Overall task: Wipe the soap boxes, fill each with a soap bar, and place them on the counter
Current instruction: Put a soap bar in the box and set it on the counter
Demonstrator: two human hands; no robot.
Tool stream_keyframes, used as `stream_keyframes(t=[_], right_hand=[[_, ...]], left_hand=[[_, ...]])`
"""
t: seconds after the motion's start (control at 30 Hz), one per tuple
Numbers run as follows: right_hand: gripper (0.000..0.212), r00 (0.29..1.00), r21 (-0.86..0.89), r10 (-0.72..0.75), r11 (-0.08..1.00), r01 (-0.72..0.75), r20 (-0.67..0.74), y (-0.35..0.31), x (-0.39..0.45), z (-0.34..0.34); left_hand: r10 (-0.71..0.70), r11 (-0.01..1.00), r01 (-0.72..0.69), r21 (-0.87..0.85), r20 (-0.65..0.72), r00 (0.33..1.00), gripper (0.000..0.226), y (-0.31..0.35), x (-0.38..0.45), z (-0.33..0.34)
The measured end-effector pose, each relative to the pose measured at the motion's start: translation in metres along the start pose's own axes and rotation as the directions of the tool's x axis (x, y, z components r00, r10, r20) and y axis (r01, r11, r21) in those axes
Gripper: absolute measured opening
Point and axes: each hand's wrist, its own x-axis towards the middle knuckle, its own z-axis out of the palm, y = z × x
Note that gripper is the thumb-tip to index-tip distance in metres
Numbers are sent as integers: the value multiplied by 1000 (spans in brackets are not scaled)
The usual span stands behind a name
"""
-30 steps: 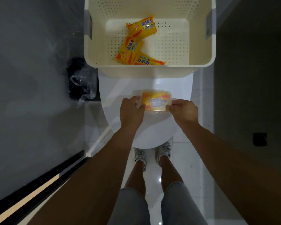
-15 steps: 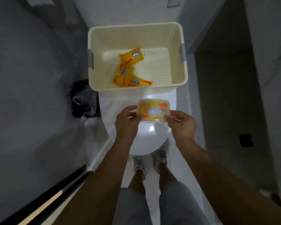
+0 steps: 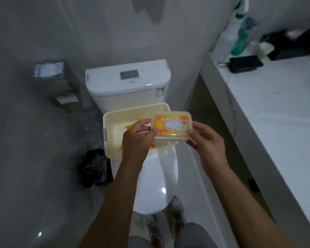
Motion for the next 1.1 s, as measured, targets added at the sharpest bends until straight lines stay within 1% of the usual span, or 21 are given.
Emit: stream_keyframes(t=[0.1, 0.2, 0.3, 0.47, 0.7, 0.83, 0.93, 1.1], right_hand=[[26, 999, 60, -48, 997, 48, -4, -32, -8, -1], [25, 996, 135, -85, 987, 88, -27, -58, -21, -7], [26, 990, 139, -127, 981, 133, -52, -85, -37, -17], [25, 979, 157, -162, 971, 181, -124, -115, -69, -41], [31, 961, 111, -192, 970, 217, -201, -130, -92, -81], [31, 948, 74, -212, 969, 236, -239, -134, -95, -105], [27, 936, 38, -238, 966, 256, -259, -137, -99, -130], [27, 908, 42, -273, 953, 301, -317, -141, -110, -188]], left_hand=[[53, 997, -49, -51, 72, 996, 28, 32, -9, 2], [100, 991, -88, -101, 117, 988, 32, 59, -22, 7], [142, 983, -123, -134, 145, 979, 23, 81, -33, 18], [217, 973, -192, -127, 232, 948, 23, 109, -48, 42], [247, 969, -231, -87, 341, 907, 26, 123, -74, 74], [249, 968, -247, -54, 374, 893, 25, 128, -86, 96], [245, 967, -253, -35, 404, 882, 26, 129, -98, 120], [248, 966, -257, -41, 449, 858, 26, 127, -128, 174]])
